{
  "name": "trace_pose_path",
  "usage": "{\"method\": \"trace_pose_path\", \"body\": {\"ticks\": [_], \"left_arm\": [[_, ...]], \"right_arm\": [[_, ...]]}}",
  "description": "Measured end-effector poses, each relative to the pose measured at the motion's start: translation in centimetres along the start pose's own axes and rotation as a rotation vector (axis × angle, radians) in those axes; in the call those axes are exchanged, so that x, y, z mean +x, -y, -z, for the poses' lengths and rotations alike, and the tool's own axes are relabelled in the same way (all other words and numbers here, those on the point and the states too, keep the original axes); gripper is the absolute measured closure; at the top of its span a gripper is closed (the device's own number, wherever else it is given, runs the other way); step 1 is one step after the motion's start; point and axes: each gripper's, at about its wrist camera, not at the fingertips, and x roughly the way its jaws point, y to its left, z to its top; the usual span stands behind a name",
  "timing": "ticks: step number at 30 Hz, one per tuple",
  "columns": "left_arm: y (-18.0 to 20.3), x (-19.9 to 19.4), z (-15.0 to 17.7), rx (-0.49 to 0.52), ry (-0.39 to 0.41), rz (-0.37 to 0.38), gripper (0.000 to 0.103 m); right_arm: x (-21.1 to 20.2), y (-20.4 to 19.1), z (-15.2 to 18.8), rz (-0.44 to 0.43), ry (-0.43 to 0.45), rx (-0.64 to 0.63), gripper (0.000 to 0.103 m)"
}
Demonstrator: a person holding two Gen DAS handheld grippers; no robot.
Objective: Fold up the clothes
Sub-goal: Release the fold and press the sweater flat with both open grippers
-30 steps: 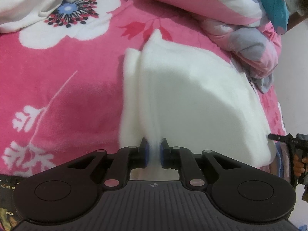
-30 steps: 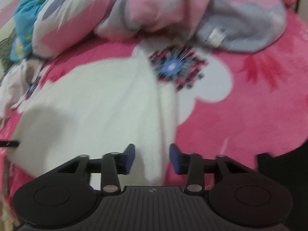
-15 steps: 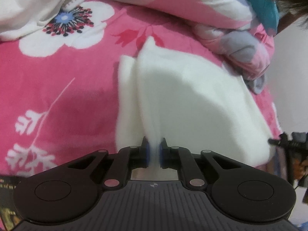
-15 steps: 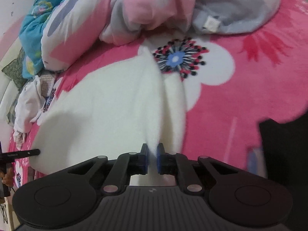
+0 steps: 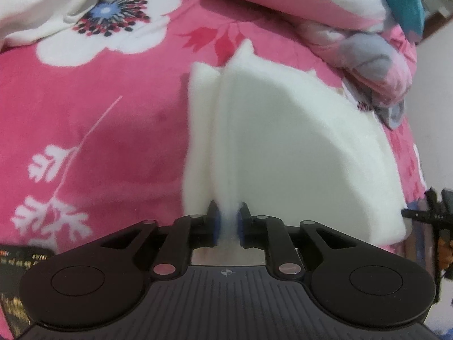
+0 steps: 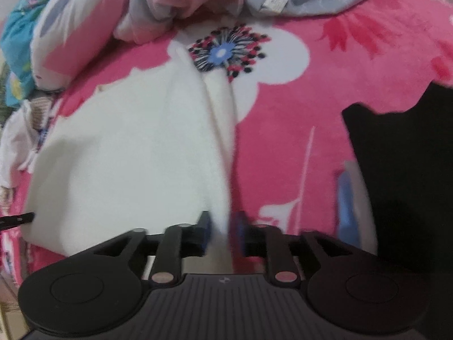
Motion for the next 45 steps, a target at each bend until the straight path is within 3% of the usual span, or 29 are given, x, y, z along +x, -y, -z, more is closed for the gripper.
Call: {"method": "trace_pose_path", "body": {"ticks": [1, 6, 11, 14, 16, 18, 28, 30, 45], "left_arm": [[0.1, -0.5, -0.1, -0.010, 0.015, -0.020, 0.080], [2.2, -3.3, -0.5, 0.014, 0.150, -0.120, 0.074], [6.8, -1.7, 0.1, 0.142, 0.179, -0.090, 0.066], [7.9, 1.7, 1.5, 0.202, 0.105, -0.180, 0.061], [7.1, 3.7, 2.8, 0.191, 0.082, -0.232, 0.061], [6.9, 3.4, 3.5, 0.160, 0.136, -0.223, 0.060], [6.2, 3.1, 3.8, 0.052, 0.203, -0.176, 0.056], [6.1, 3.1, 3.8, 0.039, 0.211, -0.158, 0.052], [4.8, 2.7, 3.2, -0.011, 0.182, -0.073, 0.052]], "right_arm": [[-0.7, -0.4, -0.1, 0.033, 0.020, -0.009, 0.063], [-4.2, -3.9, -0.9, 0.205, 0.153, -0.141, 0.063], [-1.4, -11.8, -4.1, 0.091, 0.149, -0.317, 0.064], [2.1, -16.6, -5.7, 0.021, 0.097, -0.402, 0.065], [5.5, -18.4, -5.7, 0.022, -0.007, -0.427, 0.065], [8.3, -18.7, -5.1, 0.060, -0.081, -0.426, 0.063], [8.9, -20.2, -6.1, 0.119, -0.167, -0.450, 0.059], [9.1, -20.5, -5.9, 0.142, -0.165, -0.436, 0.057], [9.0, -20.5, -5.0, 0.249, -0.077, -0.256, 0.032]]}}
